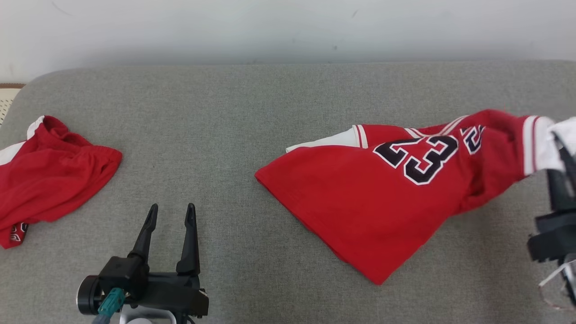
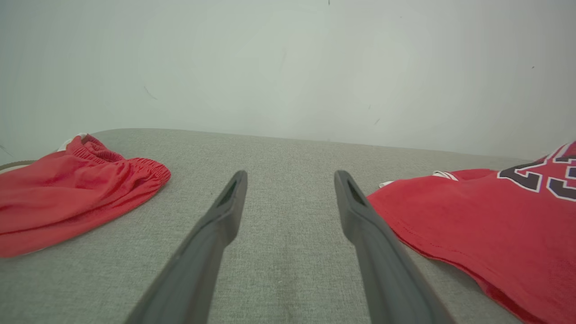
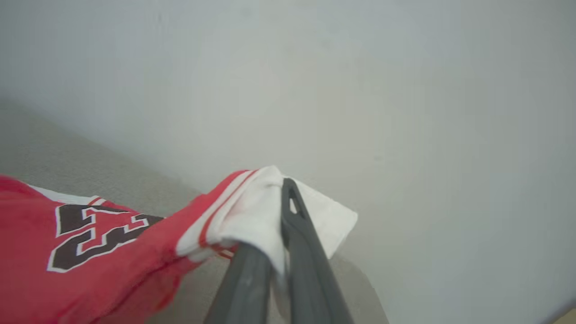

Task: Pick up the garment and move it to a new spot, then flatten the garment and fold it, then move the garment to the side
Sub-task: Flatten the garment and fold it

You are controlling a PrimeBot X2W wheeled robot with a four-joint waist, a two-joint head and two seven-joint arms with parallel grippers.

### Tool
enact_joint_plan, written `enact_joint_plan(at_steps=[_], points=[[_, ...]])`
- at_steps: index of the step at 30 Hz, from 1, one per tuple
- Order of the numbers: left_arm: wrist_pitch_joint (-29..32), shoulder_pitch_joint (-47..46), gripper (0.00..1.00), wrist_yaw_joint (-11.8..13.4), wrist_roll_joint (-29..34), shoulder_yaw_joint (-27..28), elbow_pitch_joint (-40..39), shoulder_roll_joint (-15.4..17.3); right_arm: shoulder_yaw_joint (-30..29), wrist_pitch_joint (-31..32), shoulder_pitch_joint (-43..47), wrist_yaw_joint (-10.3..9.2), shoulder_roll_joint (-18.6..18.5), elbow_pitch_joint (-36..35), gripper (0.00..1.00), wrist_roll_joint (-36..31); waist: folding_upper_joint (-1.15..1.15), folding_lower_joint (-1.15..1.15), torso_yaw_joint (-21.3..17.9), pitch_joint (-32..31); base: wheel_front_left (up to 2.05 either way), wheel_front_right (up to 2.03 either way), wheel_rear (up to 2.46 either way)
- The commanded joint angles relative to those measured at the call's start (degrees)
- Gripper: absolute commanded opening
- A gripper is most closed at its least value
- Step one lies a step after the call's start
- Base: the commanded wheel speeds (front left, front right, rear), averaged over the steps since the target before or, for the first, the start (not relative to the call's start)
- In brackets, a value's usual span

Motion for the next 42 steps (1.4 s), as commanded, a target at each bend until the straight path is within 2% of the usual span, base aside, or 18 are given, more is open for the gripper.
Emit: enact_joint_plan(at_steps=[1, 12, 20, 21, 22, 26, 33, 42], points=[[-0.1, -0.3, 1.00, -0.3, 0.3, 0.2, 0.2, -0.1, 1.3, 0.6, 1.6, -0.01, 0.3, 0.4, 0.00, 1.3, 0.00, 0.00, 0.0, 0.2, 0.00, 0.00, 0.00], [-0.1, -1.1, 1.00, -1.3, 1.3, 0.3, 0.7, -0.6, 7.6, 1.1, 9.0, -0.01, 6.2, 14.2, 0.00, 7.3, 0.00, 0.00, -0.6, 1.3, 0.00, 0.00, 0.00], [-0.1, -0.7, 1.00, -1.5, 2.2, 1.1, 0.8, -0.6, 6.8, 0.0, 9.4, -0.01, 10.7, 20.5, 0.00, 11.3, 0.00, 0.00, -1.6, 1.1, 0.00, 0.00, 0.00], [-0.1, -0.5, 1.00, -1.5, 2.3, 1.2, 0.7, -0.5, 6.1, -0.4, 9.4, -0.01, 11.2, 20.4, 0.24, 12.1, 0.00, 0.00, -1.6, 1.0, 0.00, 0.00, 0.00], [-0.1, -0.3, 1.00, -1.6, 2.4, 1.4, 0.7, -0.5, 5.4, -0.6, 9.6, -0.01, 11.7, 20.2, 1.00, 12.7, 0.00, 0.00, -1.7, 0.9, 0.00, 0.00, 0.00], [-0.1, 0.6, 1.00, -1.3, 2.7, 2.0, 0.1, -0.2, 1.7, -1.6, 10.7, -0.01, 13.6, 16.8, 1.00, 14.8, 0.00, 0.00, -1.9, 0.0, 0.00, 0.00, 0.00], [-0.1, 2.7, 1.00, -0.9, 3.3, 2.9, -1.0, 0.5, -3.7, -1.2, 12.9, -0.01, 15.3, 6.7, 1.00, 14.3, 0.00, 0.00, -2.5, -1.9, 0.00, 0.00, 0.00], [-0.1, 4.8, 1.00, -0.6, 3.0, 3.1, -1.3, 1.2, -3.2, 2.4, 14.4, -0.01, 14.6, -1.6, 1.00, 13.0, 0.00, 0.00, -2.8, -4.7, 0.00, 0.00, 0.00]])
